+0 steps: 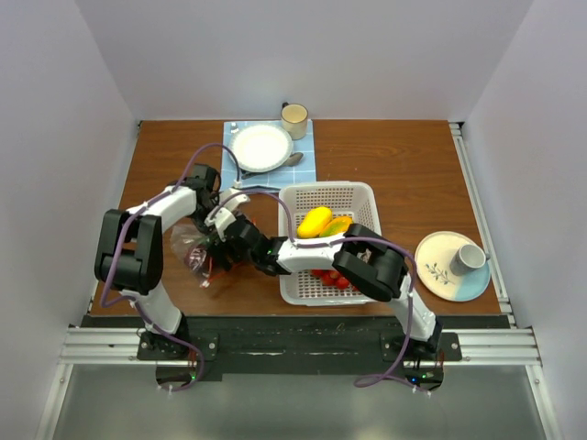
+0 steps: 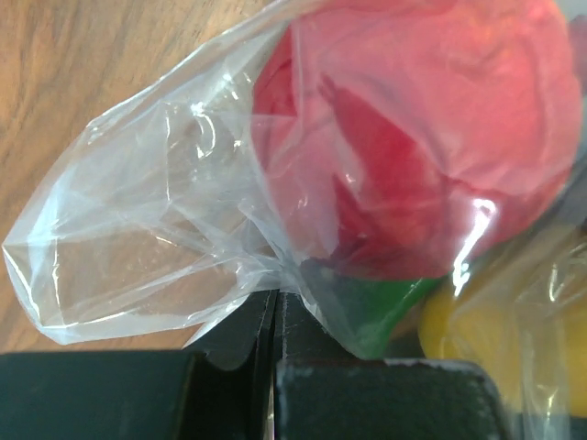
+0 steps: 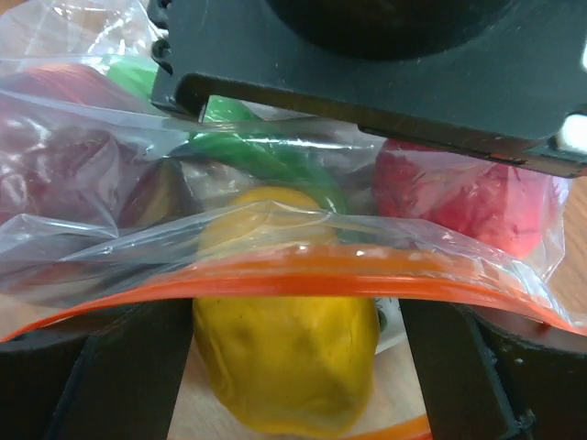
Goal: Open the zip-top bag and remove the fake food
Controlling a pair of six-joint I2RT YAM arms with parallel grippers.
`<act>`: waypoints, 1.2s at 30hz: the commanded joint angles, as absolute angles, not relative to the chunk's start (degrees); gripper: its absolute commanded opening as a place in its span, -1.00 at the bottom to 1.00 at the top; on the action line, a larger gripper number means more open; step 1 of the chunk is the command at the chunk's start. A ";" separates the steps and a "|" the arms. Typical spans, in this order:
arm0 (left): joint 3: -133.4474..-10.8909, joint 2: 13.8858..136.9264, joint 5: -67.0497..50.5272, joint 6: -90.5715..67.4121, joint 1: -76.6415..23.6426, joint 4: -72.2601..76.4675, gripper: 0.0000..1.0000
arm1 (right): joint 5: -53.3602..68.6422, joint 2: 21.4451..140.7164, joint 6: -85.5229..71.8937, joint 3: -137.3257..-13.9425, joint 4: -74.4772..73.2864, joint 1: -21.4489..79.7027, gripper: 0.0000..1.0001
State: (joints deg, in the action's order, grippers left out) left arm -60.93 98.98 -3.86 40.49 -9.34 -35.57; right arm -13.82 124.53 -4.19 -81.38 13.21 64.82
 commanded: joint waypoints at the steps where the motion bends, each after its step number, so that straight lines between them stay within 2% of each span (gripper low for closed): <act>1: -60.91 97.12 -4.49 38.94 -9.67 -35.87 -1.00 | -11.78 122.35 -6.59 -80.17 14.68 64.69 0.65; 2: -60.73 97.21 -3.44 38.67 -9.67 -35.34 -1.00 | -11.69 121.91 -8.16 -79.29 14.24 64.69 0.54; 3: -60.56 97.56 -1.69 38.50 -9.58 -34.81 -1.00 | -11.69 120.60 -8.61 -77.02 14.24 64.69 0.25; 5: -60.38 98.00 -0.18 37.71 -9.23 -33.05 -1.00 | -12.21 118.66 -9.31 -74.46 15.11 64.69 -0.07; 6: -60.55 98.35 2.00 37.27 -9.05 -32.61 -1.00 | -13.78 115.87 -9.49 -72.62 14.94 64.69 -0.50; 7: -60.73 98.26 2.72 37.09 -8.27 -32.09 -1.00 | -14.76 114.45 -9.75 -72.08 14.33 64.69 -0.69; 8: -61.17 98.35 3.59 36.57 -7.74 -31.56 -1.00 | -15.55 112.52 -9.84 -71.55 12.67 64.69 -0.80; 17: -73.03 95.01 2.38 36.92 -1.05 -39.36 -1.00 | -26.07 94.94 -7.38 -71.28 -1.30 63.28 -0.72; 22: -76.64 91.94 -3.43 35.25 -3.15 -46.23 -1.00 | -36.64 89.21 -10.37 -64.79 -2.72 57.84 -0.87; 26: -74.36 90.79 -3.43 34.98 -4.66 -46.50 -1.00 | -42.01 90.61 -11.86 -62.05 -5.18 53.27 -0.94; 29: -71.46 91.67 -2.11 35.07 -4.75 -44.83 -1.00 | -39.21 93.07 -11.60 -62.49 -6.85 53.00 -0.22; 30: -69.37 91.76 -1.41 35.24 -4.66 -44.22 -1.00 | -37.46 93.25 -11.51 -63.53 -7.46 53.00 0.25; 32: -67.42 92.19 -0.53 35.42 -4.75 -42.02 -1.00 | -36.39 92.20 -11.08 -64.16 -8.00 53.96 0.83; 33: -66.19 92.28 -0.18 35.59 -4.75 -41.49 -1.00 | -36.13 91.41 -10.55 -64.16 -7.56 54.49 0.97; 36: -67.49 92.11 -0.09 35.51 -4.75 -42.10 -1.00 | -34.89 87.81 -7.48 -63.55 -4.67 58.26 0.97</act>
